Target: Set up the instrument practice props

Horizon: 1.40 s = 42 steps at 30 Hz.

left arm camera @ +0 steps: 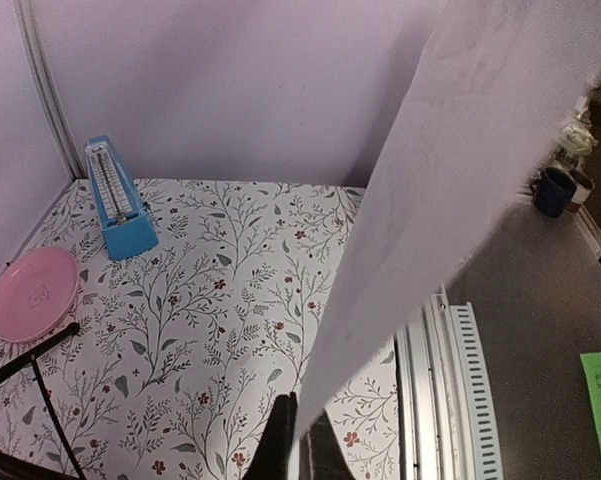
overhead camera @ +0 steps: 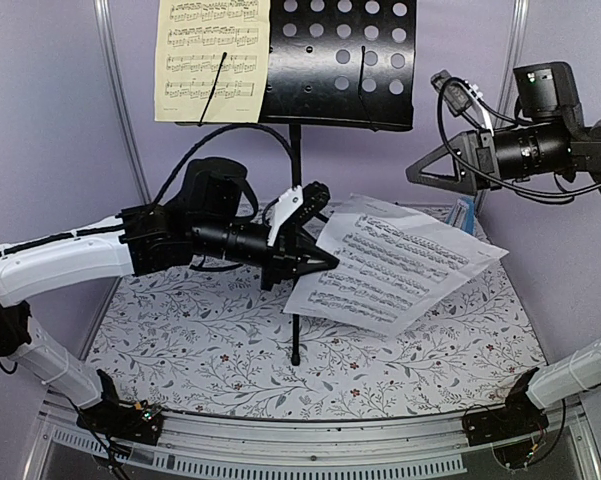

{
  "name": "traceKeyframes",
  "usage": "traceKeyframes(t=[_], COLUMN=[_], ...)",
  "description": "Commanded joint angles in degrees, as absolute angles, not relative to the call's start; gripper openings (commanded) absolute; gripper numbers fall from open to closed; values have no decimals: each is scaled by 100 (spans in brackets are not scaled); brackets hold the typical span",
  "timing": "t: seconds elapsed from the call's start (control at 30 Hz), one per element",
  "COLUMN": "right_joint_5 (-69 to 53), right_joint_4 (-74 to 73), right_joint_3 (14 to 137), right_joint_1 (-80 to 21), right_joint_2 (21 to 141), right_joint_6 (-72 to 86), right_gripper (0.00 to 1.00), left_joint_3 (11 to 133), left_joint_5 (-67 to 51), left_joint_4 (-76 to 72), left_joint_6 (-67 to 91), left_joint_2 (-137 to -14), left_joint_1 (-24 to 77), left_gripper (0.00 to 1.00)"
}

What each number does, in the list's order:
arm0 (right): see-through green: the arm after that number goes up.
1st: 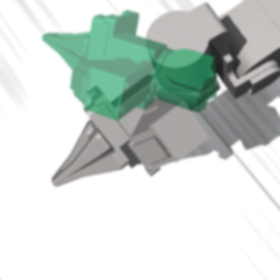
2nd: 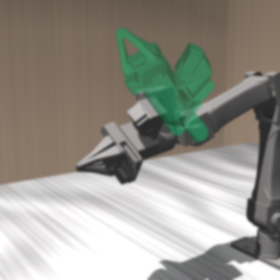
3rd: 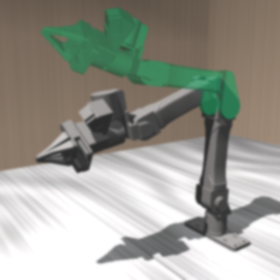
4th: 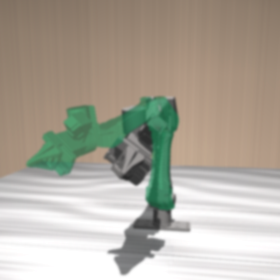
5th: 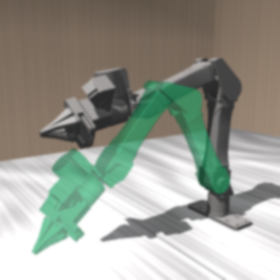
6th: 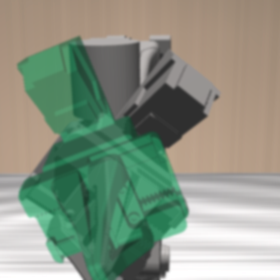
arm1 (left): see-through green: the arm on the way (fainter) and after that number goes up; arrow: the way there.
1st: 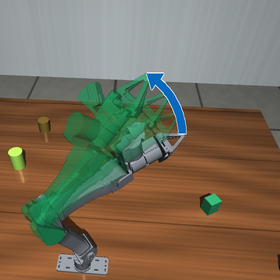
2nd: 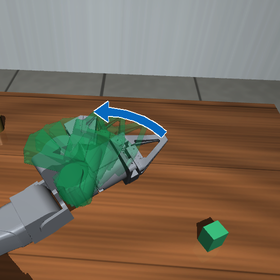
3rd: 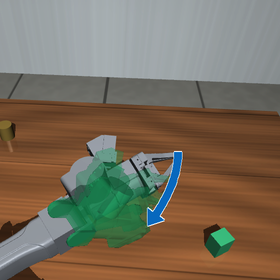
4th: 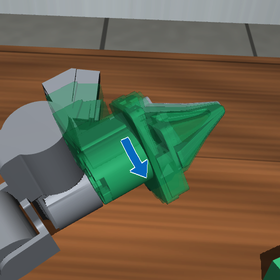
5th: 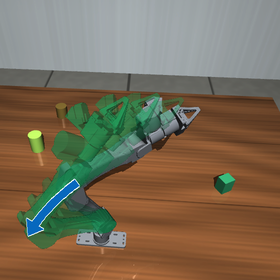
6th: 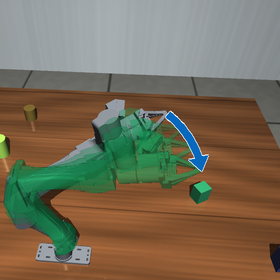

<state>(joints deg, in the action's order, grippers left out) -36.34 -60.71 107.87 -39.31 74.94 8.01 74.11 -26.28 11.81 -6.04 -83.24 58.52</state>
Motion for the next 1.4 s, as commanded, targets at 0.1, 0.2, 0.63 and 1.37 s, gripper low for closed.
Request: traceKeyframes(t=[0.1, 0.2, 0.63, 1.37], right_joint_5=[-2044, -1503, -444, -362], right_joint_4=[-4035, -3516, -3082, -3345], right_joint_3=[10979, 11054, 11812, 11831], right_joint_1=[-3661, -3525, -3507, -3752], right_joint_2=[6890, 6825, 7763, 8315], right_joint_6=[1519, 1675, 2366, 2961], right_gripper=[87, 90, 68, 44], left_joint_3=[8156, 8481, 11212, 11315], left_joint_5=[-2304, -1910, -1293, -1736], left_joint_4=[1052, 895, 2676, 2423], left_joint_6=[187, 637, 3352, 3808], left_joint_2=[-7791, -7580, -8176, -8178], left_joint_1=[5762, 5572, 3578, 3211], left_gripper=[0, 0, 0, 0])
